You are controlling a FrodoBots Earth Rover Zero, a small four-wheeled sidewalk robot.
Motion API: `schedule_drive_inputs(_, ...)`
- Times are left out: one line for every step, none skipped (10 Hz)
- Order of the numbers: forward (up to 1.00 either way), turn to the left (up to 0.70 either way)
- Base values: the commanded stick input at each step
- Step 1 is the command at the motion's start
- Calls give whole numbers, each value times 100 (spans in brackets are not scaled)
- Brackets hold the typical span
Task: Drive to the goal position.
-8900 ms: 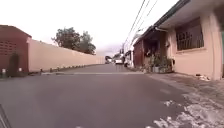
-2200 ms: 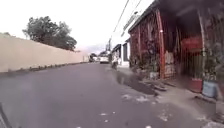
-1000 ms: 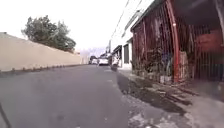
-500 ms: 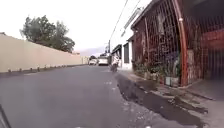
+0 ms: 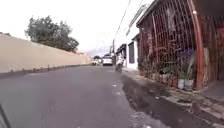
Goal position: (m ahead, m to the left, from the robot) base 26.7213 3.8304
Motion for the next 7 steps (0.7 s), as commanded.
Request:
schedule_drive_inputs(70, 0)
schedule_drive_inputs(70, 0)
schedule_drive_inputs(70, 0)
schedule_drive_inputs(76, 0)
schedule_drive_inputs(85, 0)
schedule_drive_inputs(85, 0)
schedule_drive_inputs(85, 0)
